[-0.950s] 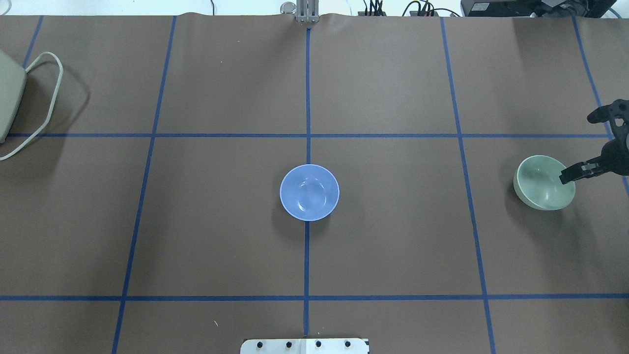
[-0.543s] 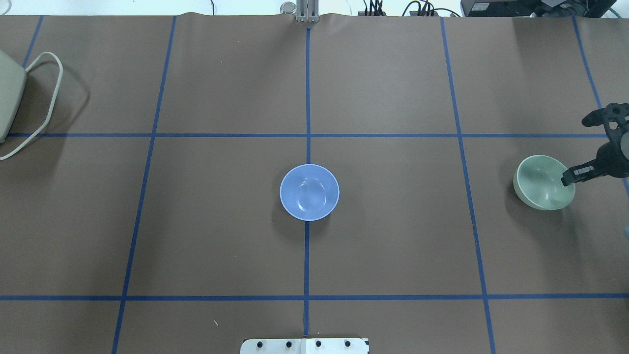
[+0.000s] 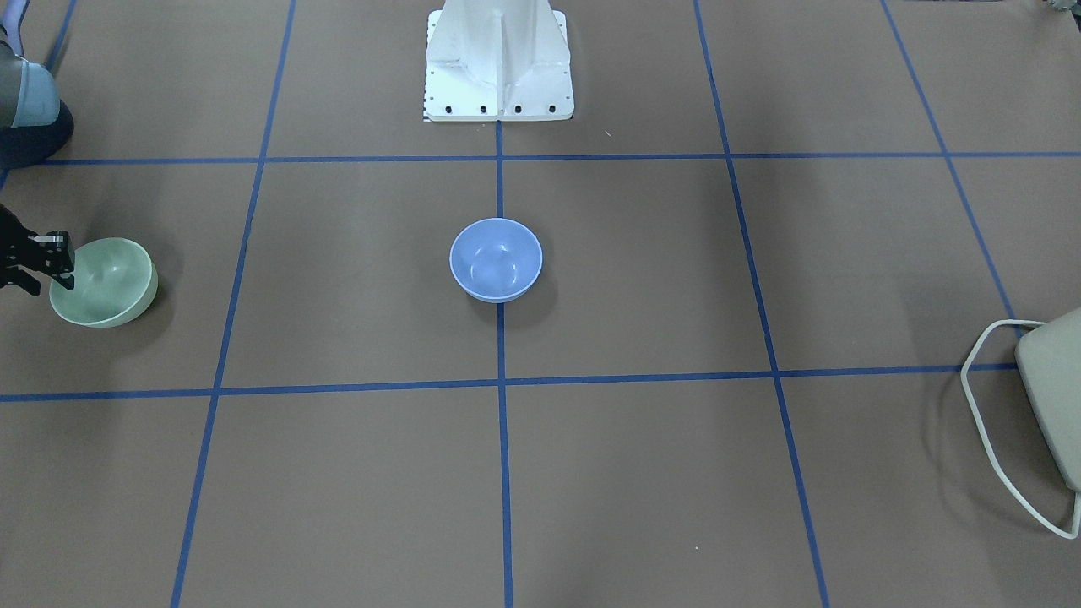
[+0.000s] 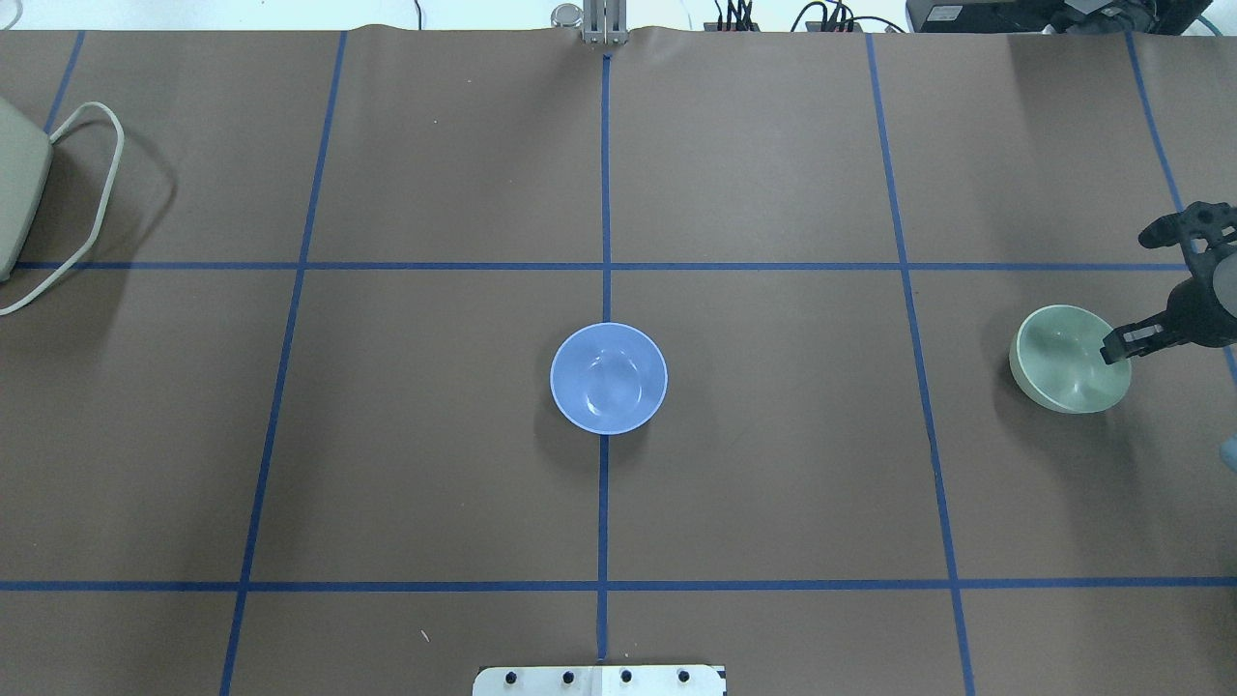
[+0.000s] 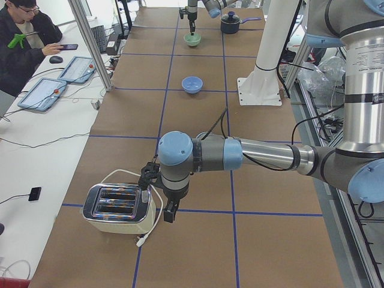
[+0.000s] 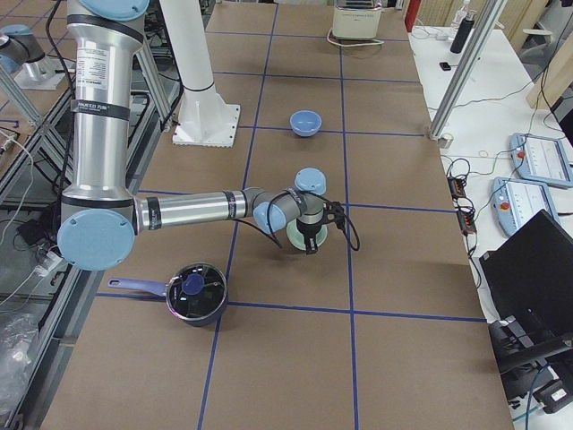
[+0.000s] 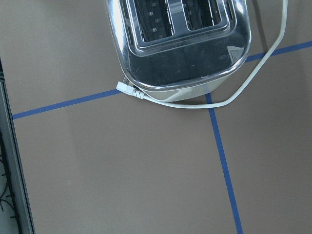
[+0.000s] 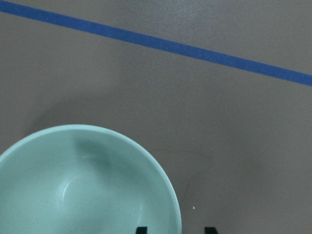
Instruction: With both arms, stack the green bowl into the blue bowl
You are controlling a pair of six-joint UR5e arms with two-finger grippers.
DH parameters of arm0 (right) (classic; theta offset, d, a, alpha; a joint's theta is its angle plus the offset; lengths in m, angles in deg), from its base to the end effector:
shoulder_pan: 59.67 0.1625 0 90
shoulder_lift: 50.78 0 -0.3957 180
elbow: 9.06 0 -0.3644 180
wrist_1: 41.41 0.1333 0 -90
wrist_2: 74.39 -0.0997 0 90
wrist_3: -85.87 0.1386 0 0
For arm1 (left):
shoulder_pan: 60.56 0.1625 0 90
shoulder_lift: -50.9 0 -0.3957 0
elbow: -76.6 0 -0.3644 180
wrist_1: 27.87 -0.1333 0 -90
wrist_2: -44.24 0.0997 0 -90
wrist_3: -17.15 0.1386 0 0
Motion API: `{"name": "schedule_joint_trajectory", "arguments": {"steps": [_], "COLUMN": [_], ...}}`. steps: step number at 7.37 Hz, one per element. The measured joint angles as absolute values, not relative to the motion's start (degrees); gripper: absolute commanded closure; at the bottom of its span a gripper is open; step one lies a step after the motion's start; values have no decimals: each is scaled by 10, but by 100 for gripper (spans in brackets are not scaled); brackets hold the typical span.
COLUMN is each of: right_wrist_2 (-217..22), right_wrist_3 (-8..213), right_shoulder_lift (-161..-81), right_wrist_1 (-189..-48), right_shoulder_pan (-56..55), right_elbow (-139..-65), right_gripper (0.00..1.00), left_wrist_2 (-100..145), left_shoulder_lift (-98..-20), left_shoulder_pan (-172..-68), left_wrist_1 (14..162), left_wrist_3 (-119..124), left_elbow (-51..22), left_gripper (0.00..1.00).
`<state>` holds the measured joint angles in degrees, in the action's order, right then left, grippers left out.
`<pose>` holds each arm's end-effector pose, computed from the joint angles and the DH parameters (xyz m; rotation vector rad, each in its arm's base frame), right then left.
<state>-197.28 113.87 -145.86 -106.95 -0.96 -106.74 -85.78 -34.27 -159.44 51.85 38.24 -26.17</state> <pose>-0.1949 -0.4324 0.5984 0.1206 -0.7172 -0.1904 -0.1089 -0.4110 0.6166 0.1430 0.6858 0.1901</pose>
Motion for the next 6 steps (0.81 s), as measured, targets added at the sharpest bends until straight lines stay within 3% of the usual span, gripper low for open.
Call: {"name": "schedule_joint_trajectory", "arguments": {"steps": [1,6], "right_wrist_2": [-1973,-2008], "right_wrist_3": [1139,1141], "right_shoulder_lift": [-1456,-1452], "right_wrist_1": [-1069,-1071], "right_shoulder_pan": [-10,0], "right_elbow": [-1064,-1093], "right_gripper": [100,100], "left_wrist_2": [-858,-858], "left_shoulder_lift": [-343,-343], "left_shoulder_pan": [-1594,-1594], "left_wrist_1": [518,519], "left_wrist_3": [382,382], "left_elbow": [-262,-261], "left_gripper": [2,2]}}
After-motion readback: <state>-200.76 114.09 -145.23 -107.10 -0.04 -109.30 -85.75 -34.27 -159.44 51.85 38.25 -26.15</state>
